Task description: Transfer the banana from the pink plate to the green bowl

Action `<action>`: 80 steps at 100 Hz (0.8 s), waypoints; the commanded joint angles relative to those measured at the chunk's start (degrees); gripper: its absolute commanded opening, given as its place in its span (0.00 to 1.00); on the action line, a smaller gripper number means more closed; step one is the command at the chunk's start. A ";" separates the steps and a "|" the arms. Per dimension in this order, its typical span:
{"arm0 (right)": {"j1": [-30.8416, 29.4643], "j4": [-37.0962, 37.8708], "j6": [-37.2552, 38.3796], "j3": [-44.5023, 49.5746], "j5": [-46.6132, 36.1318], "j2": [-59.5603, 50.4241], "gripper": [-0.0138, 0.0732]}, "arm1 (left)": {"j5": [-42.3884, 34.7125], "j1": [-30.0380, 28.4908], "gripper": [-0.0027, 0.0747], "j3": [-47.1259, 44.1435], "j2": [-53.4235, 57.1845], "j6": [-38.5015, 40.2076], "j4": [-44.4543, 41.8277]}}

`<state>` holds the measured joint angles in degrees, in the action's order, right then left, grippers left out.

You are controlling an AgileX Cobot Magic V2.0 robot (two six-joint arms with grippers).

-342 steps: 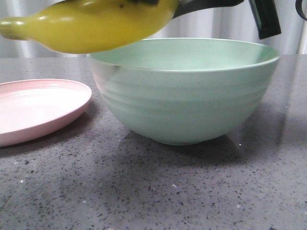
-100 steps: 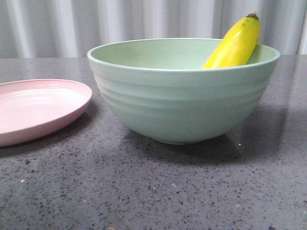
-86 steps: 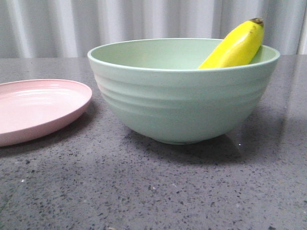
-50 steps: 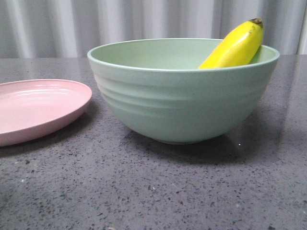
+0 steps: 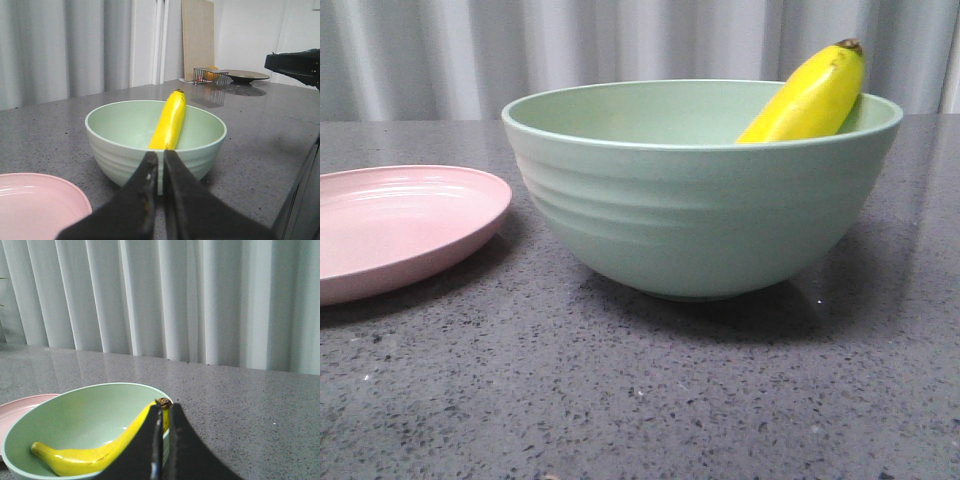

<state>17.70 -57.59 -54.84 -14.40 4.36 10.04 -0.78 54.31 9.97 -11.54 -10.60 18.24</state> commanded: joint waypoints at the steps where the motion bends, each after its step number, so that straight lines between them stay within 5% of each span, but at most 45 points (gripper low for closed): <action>1: -0.25 -0.52 -0.66 -0.57 -3.34 -1.08 0.09 | -4.97 0.50 0.01 1.50 -0.35 0.21 0.09; 47: -0.25 -0.52 -0.66 0.90 -3.47 -1.27 0.09 | -5.12 0.50 0.01 1.46 -0.35 0.21 0.09; 67: -0.25 -0.52 -0.66 0.90 -3.58 -1.27 0.09 | -12.39 -0.49 0.01 0.82 -0.35 0.21 -5.35; 80: -0.25 -0.52 -0.66 0.90 -3.58 -1.27 0.09 | -20.82 -6.38 0.01 -1.80 -0.35 0.21 -10.01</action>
<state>17.70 -57.72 -54.84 -11.98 3.63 8.23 -11.35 51.59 8.20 -11.54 -10.60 10.78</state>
